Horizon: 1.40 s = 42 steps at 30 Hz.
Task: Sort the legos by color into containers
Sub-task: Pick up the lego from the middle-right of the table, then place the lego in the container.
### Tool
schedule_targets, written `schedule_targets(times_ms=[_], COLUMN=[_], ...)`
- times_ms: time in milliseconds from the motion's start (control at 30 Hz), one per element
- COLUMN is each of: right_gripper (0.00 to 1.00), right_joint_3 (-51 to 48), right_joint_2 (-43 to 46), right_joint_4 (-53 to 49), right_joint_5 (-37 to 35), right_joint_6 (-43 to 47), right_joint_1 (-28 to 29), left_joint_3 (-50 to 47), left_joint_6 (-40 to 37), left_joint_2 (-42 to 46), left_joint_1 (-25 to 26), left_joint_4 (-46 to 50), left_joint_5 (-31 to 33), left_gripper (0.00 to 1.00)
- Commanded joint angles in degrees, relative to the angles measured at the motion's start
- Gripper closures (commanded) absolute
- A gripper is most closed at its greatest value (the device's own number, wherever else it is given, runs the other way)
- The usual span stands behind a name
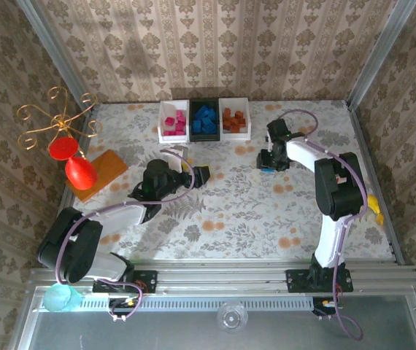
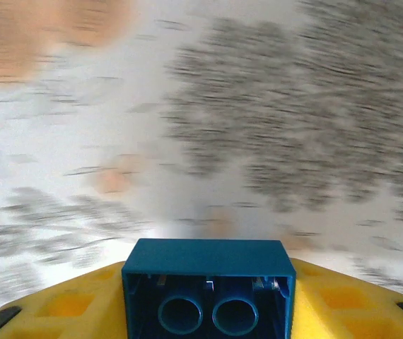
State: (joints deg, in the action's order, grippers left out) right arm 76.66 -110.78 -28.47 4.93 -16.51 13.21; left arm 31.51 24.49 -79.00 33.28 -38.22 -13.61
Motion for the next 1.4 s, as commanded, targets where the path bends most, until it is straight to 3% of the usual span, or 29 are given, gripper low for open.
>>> schedule_targets(times_ms=[0,200,467,733,867,1000,1167,1367], right_gripper=[0.50,0.49,0.49,0.48,0.45,0.33,0.26,0.21], right_joint_3=[0.93,8.78,25.91,48.06,60.27,69.10,66.49,45.29], right_joint_2=[4.75,1.72,-11.49,-28.37,-36.10,-39.08,-32.71,-15.19], right_joint_4=[7.23,15.72,20.19,18.12,14.66,10.95,8.93,10.90], right_joint_5=[8.34,12.64,7.83,1.46,0.50,1.50,1.58,-1.90], right_joint_6=[-2.42,-7.21,-11.61,-10.83,-9.90,-9.47,-6.92,-0.77], right_joint_1=[4.10,9.52,11.61,11.75,11.75,11.66,11.57,11.31], left_joint_3=[-1.47,-4.07,-3.82,-4.34,-4.95,-5.40,-5.66,-5.79], left_joint_6=[1.31,1.81,1.60,1.35,1.26,0.68,0.39,-0.30], left_joint_2=[2.76,7.96,12.94,16.73,18.71,20.25,21.17,20.32], left_joint_1=[-1.38,-4.03,-5.79,-5.95,-5.95,-6.08,-6.21,-6.75], left_joint_4=[-1.42,-0.45,4.42,7.81,9.56,11.12,11.39,9.48], left_joint_5=[1.26,5.12,5.61,5.88,6.26,7.14,8.01,9.52], left_gripper=[0.12,0.11,0.11,0.11,0.11,0.10,0.10,0.10])
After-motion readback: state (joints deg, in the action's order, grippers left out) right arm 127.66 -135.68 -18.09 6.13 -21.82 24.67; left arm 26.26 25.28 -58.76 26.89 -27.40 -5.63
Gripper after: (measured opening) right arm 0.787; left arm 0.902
